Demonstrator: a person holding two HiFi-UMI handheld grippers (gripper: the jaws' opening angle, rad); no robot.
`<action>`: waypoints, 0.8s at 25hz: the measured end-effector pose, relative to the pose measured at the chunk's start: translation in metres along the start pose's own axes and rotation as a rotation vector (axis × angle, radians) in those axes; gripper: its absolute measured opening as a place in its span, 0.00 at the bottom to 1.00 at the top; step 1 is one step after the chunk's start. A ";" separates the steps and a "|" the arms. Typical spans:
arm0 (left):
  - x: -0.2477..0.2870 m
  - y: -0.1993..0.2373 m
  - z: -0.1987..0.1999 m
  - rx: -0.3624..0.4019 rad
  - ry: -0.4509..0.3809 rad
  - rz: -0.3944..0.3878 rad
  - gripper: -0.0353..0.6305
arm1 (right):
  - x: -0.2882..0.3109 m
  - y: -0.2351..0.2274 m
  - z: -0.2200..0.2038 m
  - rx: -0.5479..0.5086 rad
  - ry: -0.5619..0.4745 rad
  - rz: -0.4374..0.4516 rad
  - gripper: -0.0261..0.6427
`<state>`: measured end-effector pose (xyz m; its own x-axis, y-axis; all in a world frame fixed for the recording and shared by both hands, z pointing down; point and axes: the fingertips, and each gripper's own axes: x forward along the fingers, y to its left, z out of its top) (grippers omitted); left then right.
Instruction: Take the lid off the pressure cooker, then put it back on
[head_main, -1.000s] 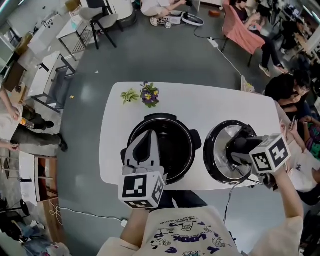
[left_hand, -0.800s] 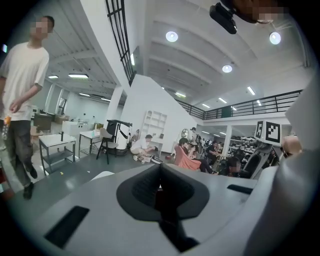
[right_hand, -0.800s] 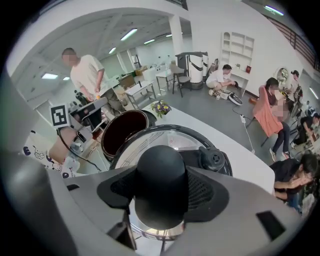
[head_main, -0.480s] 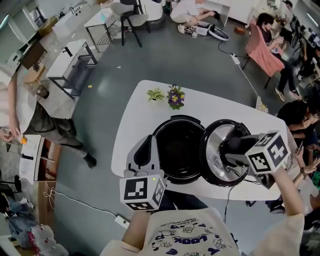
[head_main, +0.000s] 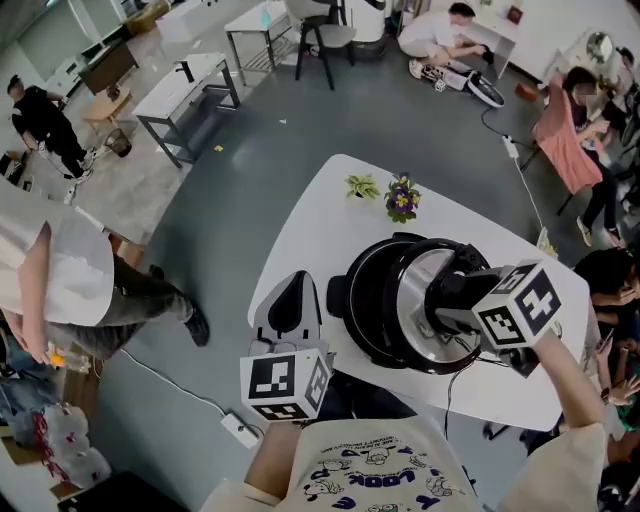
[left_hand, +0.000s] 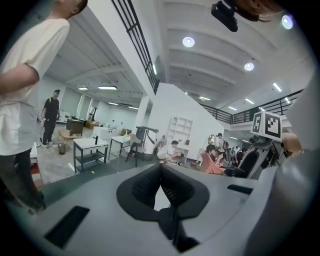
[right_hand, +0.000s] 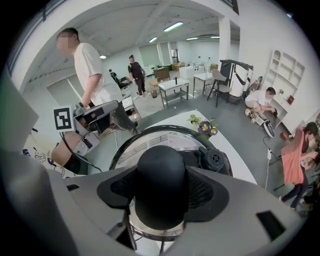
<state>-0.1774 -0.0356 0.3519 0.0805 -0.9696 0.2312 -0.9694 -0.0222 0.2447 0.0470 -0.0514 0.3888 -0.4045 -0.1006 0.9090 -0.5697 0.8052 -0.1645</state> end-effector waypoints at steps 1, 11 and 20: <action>-0.002 0.005 0.000 -0.002 -0.001 0.007 0.07 | 0.004 0.004 0.004 -0.009 0.004 0.004 0.48; -0.013 0.034 0.002 -0.022 -0.004 0.043 0.07 | 0.033 0.027 0.030 -0.085 0.035 -0.010 0.48; -0.004 0.046 -0.006 -0.030 0.006 0.045 0.07 | 0.049 0.024 0.036 -0.140 0.049 -0.055 0.48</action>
<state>-0.2211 -0.0313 0.3679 0.0387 -0.9679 0.2483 -0.9645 0.0288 0.2624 -0.0126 -0.0577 0.4159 -0.3380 -0.1213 0.9333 -0.4838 0.8730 -0.0618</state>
